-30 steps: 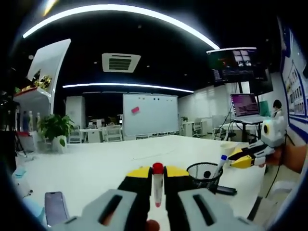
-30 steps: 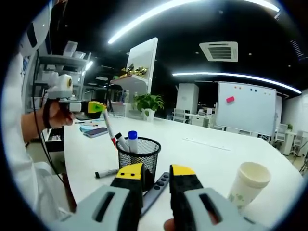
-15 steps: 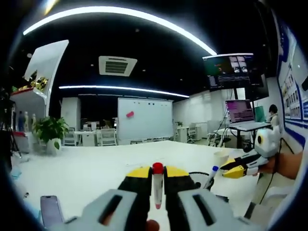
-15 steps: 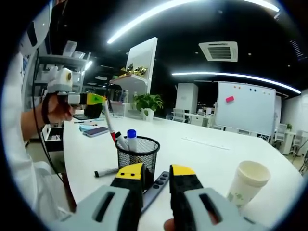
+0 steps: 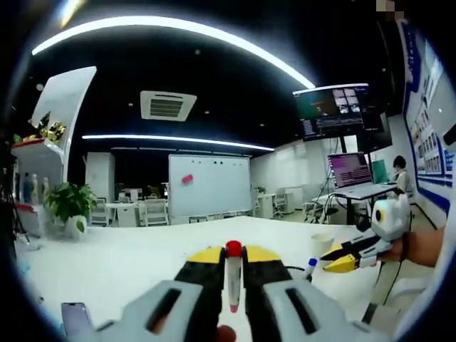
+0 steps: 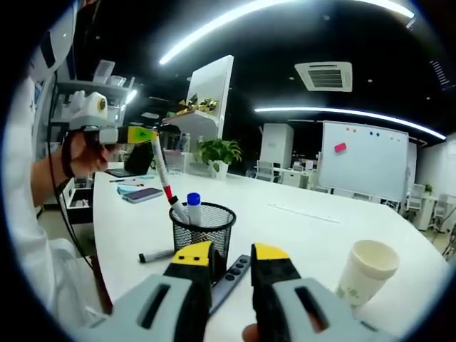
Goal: Place the scattered laser pointers and whiteboard markers into the pen holder and stack the scattered paper cups together
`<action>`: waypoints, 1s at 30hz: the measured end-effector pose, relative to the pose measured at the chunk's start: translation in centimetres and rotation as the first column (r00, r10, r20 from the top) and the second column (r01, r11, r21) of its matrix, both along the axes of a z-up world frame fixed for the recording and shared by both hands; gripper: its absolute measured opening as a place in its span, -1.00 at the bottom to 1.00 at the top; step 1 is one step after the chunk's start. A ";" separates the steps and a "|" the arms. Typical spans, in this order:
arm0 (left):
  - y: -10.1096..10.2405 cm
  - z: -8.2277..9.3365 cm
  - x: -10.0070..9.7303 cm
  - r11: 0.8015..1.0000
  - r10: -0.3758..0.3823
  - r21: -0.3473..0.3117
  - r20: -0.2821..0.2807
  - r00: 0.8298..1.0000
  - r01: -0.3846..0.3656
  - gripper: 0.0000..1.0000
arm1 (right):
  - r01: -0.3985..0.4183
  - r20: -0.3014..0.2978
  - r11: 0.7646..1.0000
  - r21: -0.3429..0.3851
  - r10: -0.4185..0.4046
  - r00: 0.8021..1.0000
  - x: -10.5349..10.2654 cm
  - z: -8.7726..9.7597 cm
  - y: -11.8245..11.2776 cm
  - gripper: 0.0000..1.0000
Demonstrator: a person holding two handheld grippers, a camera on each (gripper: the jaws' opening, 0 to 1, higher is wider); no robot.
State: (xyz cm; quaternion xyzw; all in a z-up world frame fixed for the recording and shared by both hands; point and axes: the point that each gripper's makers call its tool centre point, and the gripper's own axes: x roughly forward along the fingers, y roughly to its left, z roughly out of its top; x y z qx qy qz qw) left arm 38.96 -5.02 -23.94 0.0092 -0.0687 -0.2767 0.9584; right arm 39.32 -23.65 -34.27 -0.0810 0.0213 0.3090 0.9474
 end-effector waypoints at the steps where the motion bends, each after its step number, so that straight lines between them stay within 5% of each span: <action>1: 0.0 0.0 0.0 1.000 0.000 -0.001 0.001 1.000 0.000 -0.78 | 0.000 0.000 1.000 0.000 0.000 1.000 0.0 0.0 0.0 -0.59; 30: -1.8 0.9 0.4 0.999 -0.038 0.022 0.026 0.999 0.037 -0.78 | 0.002 -0.028 1.000 -0.002 -0.002 1.000 0.0 -0.8 -0.3 -0.59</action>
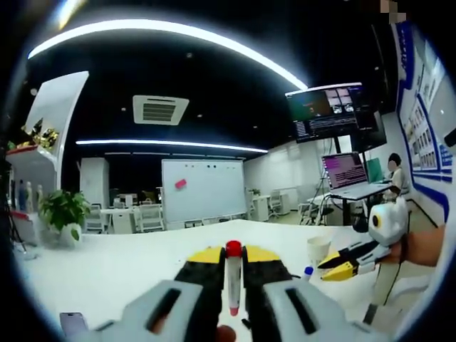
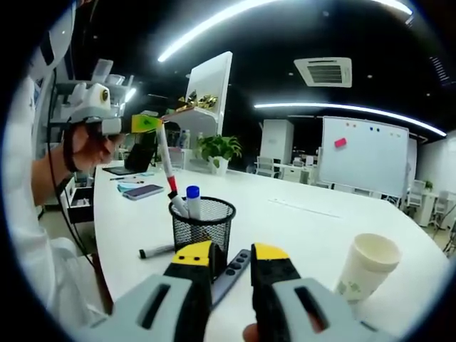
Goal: Place the scattered laser pointers and whiteboard markers into the pen holder and stack the scattered paper cups together
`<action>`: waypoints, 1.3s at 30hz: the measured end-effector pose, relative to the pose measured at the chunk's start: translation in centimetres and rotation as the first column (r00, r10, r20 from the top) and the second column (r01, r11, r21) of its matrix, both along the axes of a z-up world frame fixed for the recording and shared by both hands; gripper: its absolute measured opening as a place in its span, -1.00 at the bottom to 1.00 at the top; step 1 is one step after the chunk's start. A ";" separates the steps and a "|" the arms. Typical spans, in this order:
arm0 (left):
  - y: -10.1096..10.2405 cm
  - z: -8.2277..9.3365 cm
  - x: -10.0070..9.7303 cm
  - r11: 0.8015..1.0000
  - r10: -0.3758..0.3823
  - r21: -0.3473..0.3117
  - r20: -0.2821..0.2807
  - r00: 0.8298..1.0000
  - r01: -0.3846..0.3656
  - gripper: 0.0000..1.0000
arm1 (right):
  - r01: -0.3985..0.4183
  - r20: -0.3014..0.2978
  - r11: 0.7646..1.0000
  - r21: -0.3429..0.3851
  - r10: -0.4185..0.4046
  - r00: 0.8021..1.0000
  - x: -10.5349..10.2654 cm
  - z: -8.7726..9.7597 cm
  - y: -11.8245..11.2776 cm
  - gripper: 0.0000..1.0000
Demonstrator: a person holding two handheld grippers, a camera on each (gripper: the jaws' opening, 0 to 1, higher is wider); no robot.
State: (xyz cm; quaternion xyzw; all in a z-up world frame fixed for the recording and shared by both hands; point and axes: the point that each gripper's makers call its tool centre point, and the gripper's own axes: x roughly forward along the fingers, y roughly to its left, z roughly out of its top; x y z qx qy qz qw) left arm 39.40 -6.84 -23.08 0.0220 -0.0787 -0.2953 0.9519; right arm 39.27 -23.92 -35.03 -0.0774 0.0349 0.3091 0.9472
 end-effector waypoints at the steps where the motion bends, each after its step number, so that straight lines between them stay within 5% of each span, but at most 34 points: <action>1: -0.1 0.0 0.0 1.000 -0.002 0.000 0.000 1.000 0.002 -0.78 | 0.000 0.000 1.000 0.001 0.000 1.000 0.0 0.0 0.0 -0.59; 39: -4.0 1.2 0.6 0.994 -0.100 0.037 0.010 0.995 0.100 -0.78 | 0.014 -0.007 1.000 0.005 -0.014 1.000 0.0 -0.5 -0.6 -0.59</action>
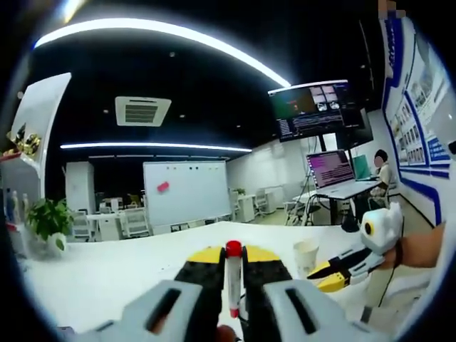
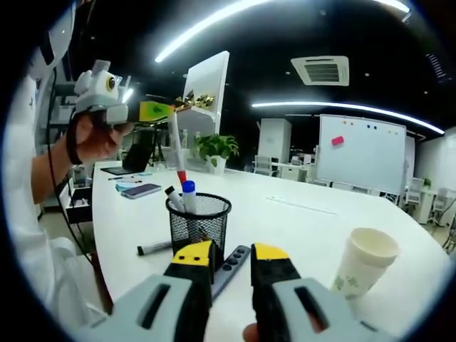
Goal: Place the scattered laser pointers and whiteboard markers into the pen holder and stack the scattered paper cups together
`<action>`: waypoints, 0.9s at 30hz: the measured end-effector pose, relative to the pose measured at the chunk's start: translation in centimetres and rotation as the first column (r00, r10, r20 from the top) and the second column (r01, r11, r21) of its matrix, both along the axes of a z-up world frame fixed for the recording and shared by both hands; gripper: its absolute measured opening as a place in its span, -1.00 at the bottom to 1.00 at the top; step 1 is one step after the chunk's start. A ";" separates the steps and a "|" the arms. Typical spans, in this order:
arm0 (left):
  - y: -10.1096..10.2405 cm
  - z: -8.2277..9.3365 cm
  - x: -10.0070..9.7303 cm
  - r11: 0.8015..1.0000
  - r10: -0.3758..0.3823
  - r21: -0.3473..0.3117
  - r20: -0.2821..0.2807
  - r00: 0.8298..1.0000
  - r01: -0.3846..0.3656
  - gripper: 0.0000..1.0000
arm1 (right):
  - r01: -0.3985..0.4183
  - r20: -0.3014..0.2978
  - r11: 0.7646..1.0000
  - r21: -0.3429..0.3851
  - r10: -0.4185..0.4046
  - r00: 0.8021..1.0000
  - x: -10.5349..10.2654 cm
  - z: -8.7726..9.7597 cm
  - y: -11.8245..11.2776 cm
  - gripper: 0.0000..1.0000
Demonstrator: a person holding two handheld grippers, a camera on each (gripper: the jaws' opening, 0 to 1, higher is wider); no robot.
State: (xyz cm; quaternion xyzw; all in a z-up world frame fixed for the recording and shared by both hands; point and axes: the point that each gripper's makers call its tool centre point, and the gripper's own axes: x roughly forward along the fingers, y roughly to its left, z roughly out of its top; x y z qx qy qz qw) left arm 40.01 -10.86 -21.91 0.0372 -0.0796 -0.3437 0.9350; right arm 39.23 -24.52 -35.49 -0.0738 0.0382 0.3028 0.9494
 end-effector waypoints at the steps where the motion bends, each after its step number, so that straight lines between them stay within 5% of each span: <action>1: 0.0 0.0 0.1 1.000 -0.002 -0.003 -0.003 1.000 0.002 -0.78 | 0.001 0.000 1.000 0.000 -0.001 1.000 0.0 0.0 0.0 -0.59; 27: -0.9 -0.9 0.6 0.999 -0.039 0.001 -0.031 0.999 0.040 -0.78 | 0.009 0.007 1.000 -0.010 -0.008 1.000 -0.1 0.2 -0.2 -0.59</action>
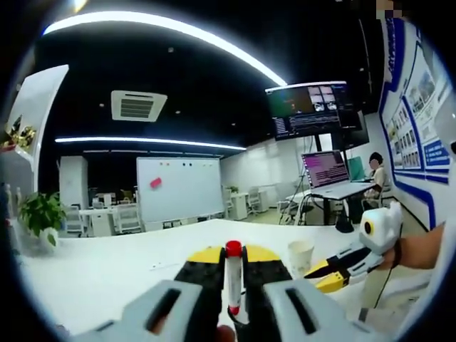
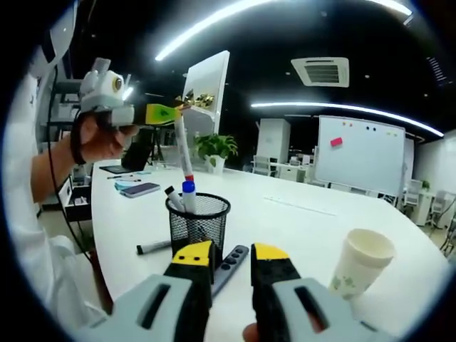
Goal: Place the scattered laser pointers and whiteboard markers into the pen holder and stack the scattered paper cups together
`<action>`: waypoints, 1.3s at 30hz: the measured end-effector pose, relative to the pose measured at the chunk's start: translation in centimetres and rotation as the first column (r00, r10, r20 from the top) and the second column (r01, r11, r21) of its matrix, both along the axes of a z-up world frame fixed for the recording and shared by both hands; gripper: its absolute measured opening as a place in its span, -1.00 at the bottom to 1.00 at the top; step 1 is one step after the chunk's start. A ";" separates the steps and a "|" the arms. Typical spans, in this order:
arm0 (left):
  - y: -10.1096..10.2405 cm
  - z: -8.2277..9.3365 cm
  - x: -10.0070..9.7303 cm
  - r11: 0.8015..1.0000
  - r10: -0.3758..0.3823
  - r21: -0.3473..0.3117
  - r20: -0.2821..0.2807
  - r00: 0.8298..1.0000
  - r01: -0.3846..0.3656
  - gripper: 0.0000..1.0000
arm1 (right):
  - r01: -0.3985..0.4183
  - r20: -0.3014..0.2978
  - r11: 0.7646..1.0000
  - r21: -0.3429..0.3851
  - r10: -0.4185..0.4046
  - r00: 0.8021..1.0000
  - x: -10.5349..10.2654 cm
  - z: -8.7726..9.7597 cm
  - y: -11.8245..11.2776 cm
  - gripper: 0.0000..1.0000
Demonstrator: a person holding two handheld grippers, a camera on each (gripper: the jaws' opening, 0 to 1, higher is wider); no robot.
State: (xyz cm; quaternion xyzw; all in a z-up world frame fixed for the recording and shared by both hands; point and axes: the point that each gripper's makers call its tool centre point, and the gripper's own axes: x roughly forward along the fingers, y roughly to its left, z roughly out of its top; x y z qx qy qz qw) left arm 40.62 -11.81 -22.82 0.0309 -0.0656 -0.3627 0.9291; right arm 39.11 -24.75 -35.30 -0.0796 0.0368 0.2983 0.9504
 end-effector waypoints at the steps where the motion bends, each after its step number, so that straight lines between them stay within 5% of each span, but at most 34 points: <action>1: -0.1 -0.2 0.0 1.000 -0.003 0.003 -0.002 1.000 0.003 -0.78 | 0.001 0.000 1.000 0.001 -0.001 1.000 0.0 0.0 0.0 -0.59; 39: -0.6 -3.7 1.0 0.999 -0.006 0.043 -0.081 0.997 0.009 -0.78 | -0.009 -0.004 1.000 -0.008 0.009 1.000 0.3 -0.2 0.2 -0.59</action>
